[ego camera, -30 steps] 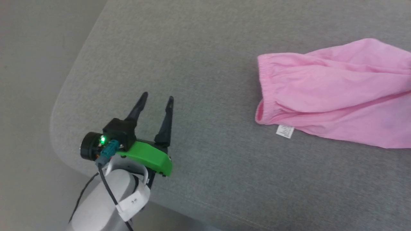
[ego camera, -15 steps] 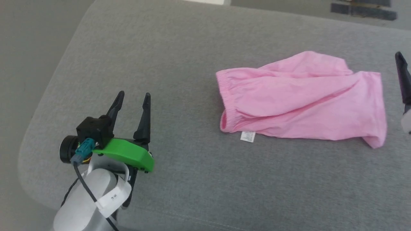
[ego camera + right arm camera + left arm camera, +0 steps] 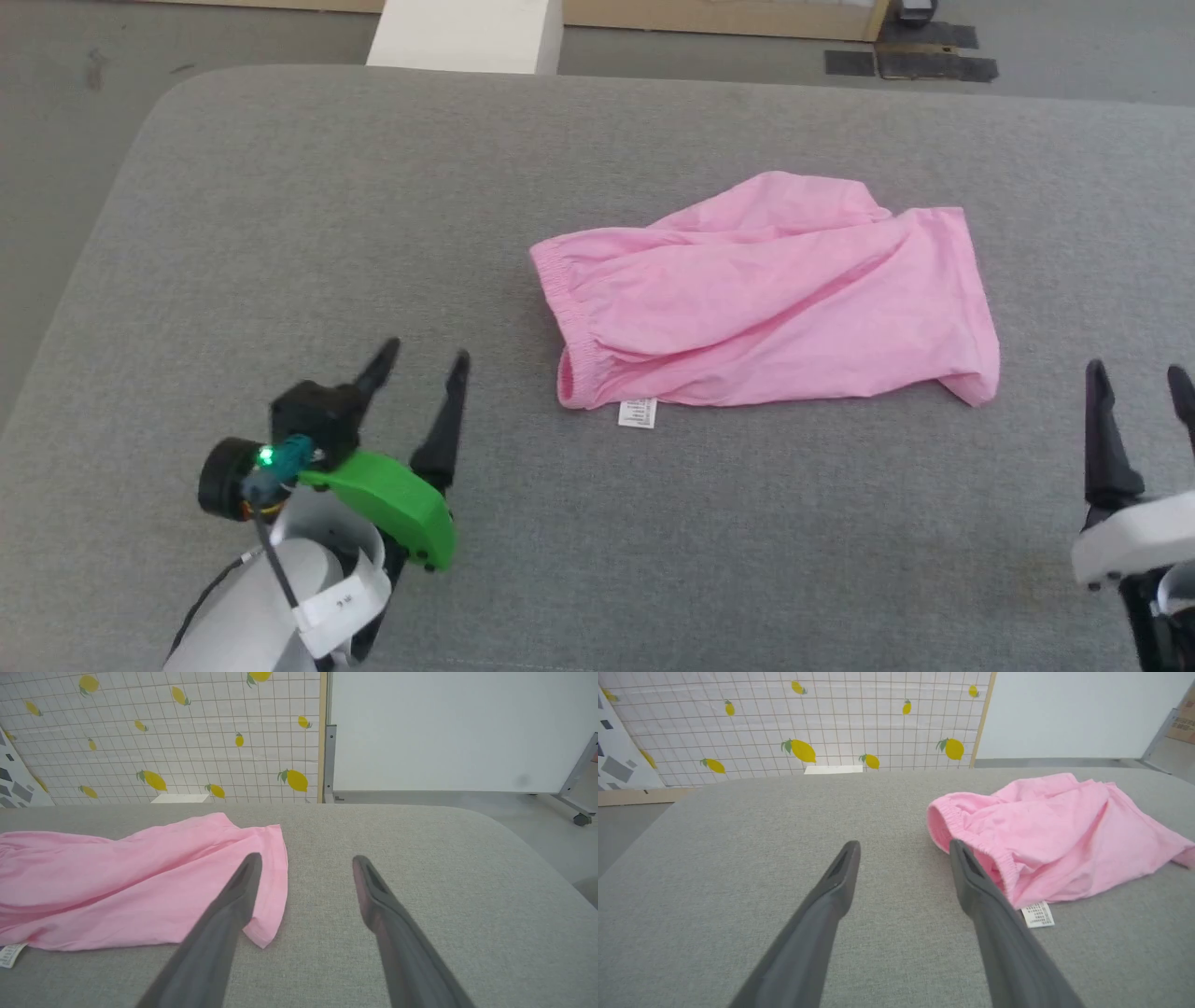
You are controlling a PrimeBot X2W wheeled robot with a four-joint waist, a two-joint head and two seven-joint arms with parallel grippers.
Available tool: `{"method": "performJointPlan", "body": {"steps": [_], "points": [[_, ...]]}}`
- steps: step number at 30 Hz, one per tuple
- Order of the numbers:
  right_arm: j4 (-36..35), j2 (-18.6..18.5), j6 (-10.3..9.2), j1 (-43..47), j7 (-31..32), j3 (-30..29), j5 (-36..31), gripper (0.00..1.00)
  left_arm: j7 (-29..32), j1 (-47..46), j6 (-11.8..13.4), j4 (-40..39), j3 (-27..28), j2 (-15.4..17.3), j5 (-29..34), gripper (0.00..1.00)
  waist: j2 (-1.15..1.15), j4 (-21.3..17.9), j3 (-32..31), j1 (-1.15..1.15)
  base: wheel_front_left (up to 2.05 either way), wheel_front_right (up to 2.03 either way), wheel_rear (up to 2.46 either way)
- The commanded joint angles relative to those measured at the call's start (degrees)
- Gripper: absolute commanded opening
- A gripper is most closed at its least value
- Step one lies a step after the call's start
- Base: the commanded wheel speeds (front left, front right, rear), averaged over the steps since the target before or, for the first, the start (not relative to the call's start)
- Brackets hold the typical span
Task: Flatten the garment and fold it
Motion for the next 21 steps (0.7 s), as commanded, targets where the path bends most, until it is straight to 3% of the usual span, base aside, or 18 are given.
{"method": "performJointPlan", "body": {"steps": [1, 13, 21], "points": [[-1.3, 1.5, -0.09, 1.1, 0.5, -0.5, -0.8, 1.0, 1.6, 0.2, -1.3, -0.1, -1.4, 1.0, 0.4, 1.0, 0.0, -1.3, 0.8, 0.0, 0.0, 0.0, 0.0], [-5.9, 4.9, -0.09, 0.4, 2.6, -1.6, -2.5, 1.0, 17.9, -8.8, -12.0, 2.4, -9.4, 4.3, 0.2, 1.0, 0.0, -5.5, 7.3, 0.0, 0.0, 0.0, 0.0], [-5.9, 5.9, -0.09, -0.6, 2.1, -1.9, -3.2, 1.0, 21.0, -14.0, -14.7, 6.5, -11.3, 3.7, -1.1, 1.0, 0.0, -7.1, 10.8, 0.0, 0.0, 0.0, 0.0]]}}
